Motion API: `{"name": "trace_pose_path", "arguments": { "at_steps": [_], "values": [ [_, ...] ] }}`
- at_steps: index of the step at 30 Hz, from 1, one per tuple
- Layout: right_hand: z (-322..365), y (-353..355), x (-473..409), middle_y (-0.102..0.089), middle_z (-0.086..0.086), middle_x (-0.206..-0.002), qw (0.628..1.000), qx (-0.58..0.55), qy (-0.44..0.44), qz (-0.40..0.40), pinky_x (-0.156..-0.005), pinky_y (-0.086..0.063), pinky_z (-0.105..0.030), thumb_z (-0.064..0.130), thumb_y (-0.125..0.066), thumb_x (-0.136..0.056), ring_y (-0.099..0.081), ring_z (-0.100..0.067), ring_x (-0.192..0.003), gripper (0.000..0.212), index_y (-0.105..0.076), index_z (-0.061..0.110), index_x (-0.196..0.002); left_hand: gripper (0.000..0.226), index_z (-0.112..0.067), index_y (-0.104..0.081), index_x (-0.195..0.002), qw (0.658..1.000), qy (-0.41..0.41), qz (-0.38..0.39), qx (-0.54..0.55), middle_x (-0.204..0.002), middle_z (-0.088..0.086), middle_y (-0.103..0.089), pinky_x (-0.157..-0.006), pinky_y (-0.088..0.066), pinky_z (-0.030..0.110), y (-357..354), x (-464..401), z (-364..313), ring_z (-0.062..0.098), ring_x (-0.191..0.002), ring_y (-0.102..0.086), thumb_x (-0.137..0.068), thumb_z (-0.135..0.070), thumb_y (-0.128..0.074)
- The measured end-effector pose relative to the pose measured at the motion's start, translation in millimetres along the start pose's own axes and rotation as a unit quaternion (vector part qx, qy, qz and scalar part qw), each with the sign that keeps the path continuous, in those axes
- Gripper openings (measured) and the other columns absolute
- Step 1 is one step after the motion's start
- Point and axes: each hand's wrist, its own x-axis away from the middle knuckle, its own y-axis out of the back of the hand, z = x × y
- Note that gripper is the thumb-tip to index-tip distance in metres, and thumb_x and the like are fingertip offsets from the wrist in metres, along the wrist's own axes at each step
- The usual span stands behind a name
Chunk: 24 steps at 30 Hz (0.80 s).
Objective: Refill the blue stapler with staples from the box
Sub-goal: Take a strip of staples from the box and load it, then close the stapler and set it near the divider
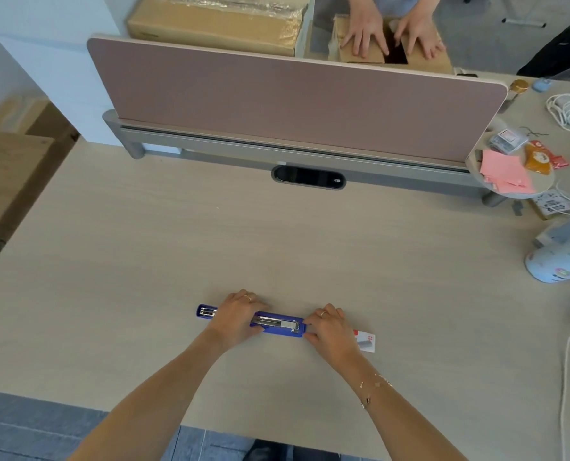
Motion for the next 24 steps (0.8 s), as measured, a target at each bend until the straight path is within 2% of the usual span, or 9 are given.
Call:
{"name": "trace_pose_path", "arguments": {
  "at_steps": [2, 4, 7, 11, 15, 18, 24],
  "values": [
    [0, 1, -1, -0.069, -0.001, -0.07, 0.999, -0.035, -0.005, -0.005, -0.065, -0.047, -0.03, 0.018, -0.08, -0.063, -0.059, -0.023, -0.075, 0.018, -0.069, 0.019, -0.078, 0.042, -0.021, -0.064, -0.111, 0.999, 0.032, -0.004, 0.018, -0.107, 0.004, -0.066, -0.089, -0.042, 0.033, 5, 6, 18, 0.026, -0.104, -0.054, -0.071, -0.026, -0.075],
    [1, 3, -2, -0.069, -0.008, -0.087, 0.998, -0.061, 0.001, -0.008, -0.076, -0.042, -0.035, 0.015, -0.07, -0.075, -0.055, -0.028, -0.091, 0.015, -0.067, 0.014, -0.09, 0.045, -0.02, -0.065, -0.107, 0.997, 0.068, -0.014, 0.04, -0.108, 0.003, -0.066, -0.088, -0.043, 0.033, 11, 15, 39, 0.026, -0.103, -0.056, -0.066, -0.03, -0.079],
    [2, 3, -4, -0.066, -0.01, -0.102, 0.998, -0.067, 0.006, 0.001, -0.087, -0.037, -0.035, 0.018, -0.065, -0.08, -0.049, -0.028, -0.105, 0.022, -0.063, 0.012, -0.102, 0.047, -0.02, -0.063, -0.107, 0.993, 0.107, 0.011, 0.048, -0.109, 0.002, -0.064, -0.087, -0.043, 0.033, 21, 29, 64, 0.025, -0.104, -0.055, -0.065, -0.03, -0.081],
    [3, -3, -4, -0.066, -0.009, -0.1, 0.997, -0.083, -0.007, 0.005, -0.088, -0.035, -0.034, 0.018, -0.066, -0.078, -0.049, -0.028, -0.105, 0.024, -0.064, 0.016, -0.102, 0.043, -0.022, -0.062, -0.11, 0.985, 0.155, 0.025, 0.066, -0.111, 0.001, -0.06, -0.086, -0.046, 0.032, 27, 39, 80, 0.021, -0.107, -0.053, -0.07, -0.019, -0.077],
    [7, -8, -5, -0.066, -0.006, -0.101, 0.996, -0.089, -0.026, 0.006, -0.089, -0.034, -0.032, 0.019, -0.064, -0.08, -0.048, -0.026, -0.106, 0.027, -0.063, 0.019, -0.108, 0.025, -0.025, -0.066, -0.101, 0.981, 0.178, 0.014, 0.081, -0.105, 0.0, -0.061, -0.08, -0.051, 0.035, 26, 41, 82, 0.02, -0.102, -0.055, -0.078, -0.018, -0.07],
    [15, -8, -8, -0.066, -0.004, -0.101, 0.995, -0.092, -0.04, 0.007, -0.088, -0.032, -0.03, 0.018, -0.06, -0.083, -0.045, -0.023, -0.107, 0.025, -0.063, 0.022, -0.107, 0.02, -0.024, -0.066, -0.094, 0.978, 0.181, 0.016, 0.105, -0.098, 0.0, -0.061, -0.076, -0.051, 0.036, 25, 41, 84, 0.02, -0.094, -0.058, -0.077, -0.016, -0.072],
    [15, -5, -11, -0.065, -0.002, -0.101, 0.995, -0.084, -0.051, 0.013, -0.087, -0.031, -0.027, 0.025, -0.059, -0.086, -0.045, -0.02, -0.106, 0.022, -0.062, 0.026, -0.107, 0.02, -0.026, -0.058, -0.093, 0.979, 0.161, 0.029, 0.123, -0.091, -0.003, -0.065, -0.072, -0.049, 0.033, 25, 48, 86, 0.018, -0.083, -0.058, -0.079, -0.014, -0.066]
  ]
}}
